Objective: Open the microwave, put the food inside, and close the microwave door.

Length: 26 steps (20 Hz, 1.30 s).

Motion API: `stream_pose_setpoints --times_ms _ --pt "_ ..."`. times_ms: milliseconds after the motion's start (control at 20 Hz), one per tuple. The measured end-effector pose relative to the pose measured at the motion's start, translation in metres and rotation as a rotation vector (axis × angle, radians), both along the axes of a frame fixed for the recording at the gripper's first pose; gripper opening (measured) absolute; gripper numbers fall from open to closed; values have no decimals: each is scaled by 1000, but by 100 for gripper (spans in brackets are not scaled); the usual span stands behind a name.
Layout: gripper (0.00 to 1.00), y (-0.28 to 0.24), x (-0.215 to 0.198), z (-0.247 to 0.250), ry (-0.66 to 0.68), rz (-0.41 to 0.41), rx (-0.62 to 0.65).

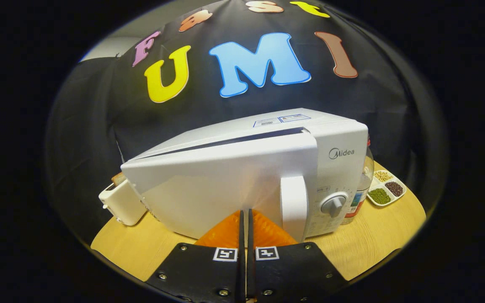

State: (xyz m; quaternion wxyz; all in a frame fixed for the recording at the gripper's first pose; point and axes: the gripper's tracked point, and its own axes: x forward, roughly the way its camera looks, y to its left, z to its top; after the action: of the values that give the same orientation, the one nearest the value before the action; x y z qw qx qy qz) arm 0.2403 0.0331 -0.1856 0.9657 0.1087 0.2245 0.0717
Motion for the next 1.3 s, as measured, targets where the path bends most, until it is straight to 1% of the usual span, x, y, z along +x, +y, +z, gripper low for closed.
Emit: stream_pose_setpoints --times_ms 50,100,250,300,350,450,600,900,1100,1300 --pt "1 -4 6 0 3 -17 2" --pt "1 -2 7 -3 10 -15 20" --pt "1 2 12 -5 -7 8 -11" --pt "1 -4 19 -3 -13 -13 -22" --pt "1 -3 13 -2 13 -8 2" --pt "1 -4 13 -2 0 -24 -27" --pt "4 -3 -1 31 -80 -17 -71" --pt "4 -7 -64 87 -194 -20 -152" --pt "4 -13 -111 118 -240 -42 -161" --pt "4 -14 -162 139 -275 -58 -173"
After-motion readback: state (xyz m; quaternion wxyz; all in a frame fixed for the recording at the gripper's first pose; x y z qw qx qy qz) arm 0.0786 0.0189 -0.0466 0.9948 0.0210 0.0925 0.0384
